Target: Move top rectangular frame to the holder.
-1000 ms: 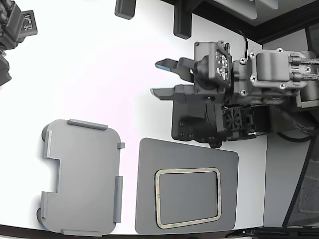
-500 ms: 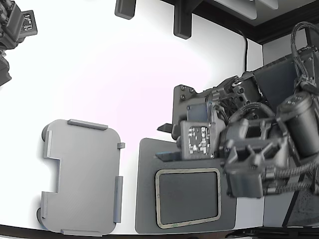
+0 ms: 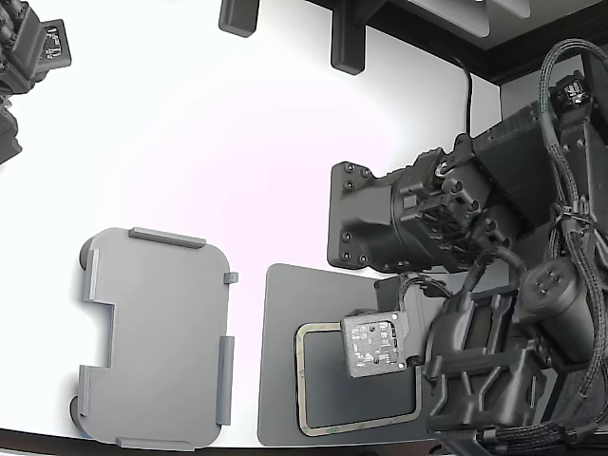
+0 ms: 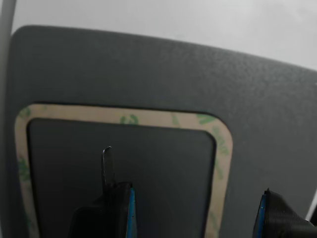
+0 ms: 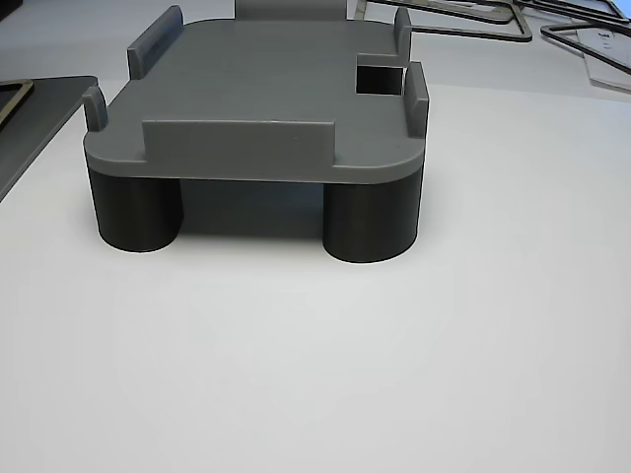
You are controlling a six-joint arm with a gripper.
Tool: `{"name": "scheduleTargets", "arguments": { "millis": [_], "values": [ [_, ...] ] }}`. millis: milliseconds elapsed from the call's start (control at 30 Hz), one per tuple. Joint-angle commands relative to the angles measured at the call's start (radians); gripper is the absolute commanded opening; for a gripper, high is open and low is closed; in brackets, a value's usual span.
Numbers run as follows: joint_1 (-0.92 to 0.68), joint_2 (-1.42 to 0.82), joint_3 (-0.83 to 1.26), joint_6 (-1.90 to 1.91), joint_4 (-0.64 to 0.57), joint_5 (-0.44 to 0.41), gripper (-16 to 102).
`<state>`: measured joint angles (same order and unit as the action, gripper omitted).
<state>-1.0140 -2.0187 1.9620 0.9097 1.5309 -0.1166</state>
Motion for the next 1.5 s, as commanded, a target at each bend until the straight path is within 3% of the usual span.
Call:
{"name": "scheduleTargets", "arguments": {
  "millis": [0, 567, 800, 967, 1467],
  "values": [
    [-0.064, -0.038, 0.038, 0.077, -0.023, -0.044, 100],
    [-0.106, 0.017, 0.265, 0.184, -0.218, 0.014, 98],
    [-0.106, -0.002, 0.311, 0.172, -0.232, 0.006, 91],
    [-0.106, -0.009, 0.327, 0.160, -0.245, 0.005, 77],
    [-0.103, -0.037, 0.365, 0.156, -0.256, -0.009, 64]
  ]
}}
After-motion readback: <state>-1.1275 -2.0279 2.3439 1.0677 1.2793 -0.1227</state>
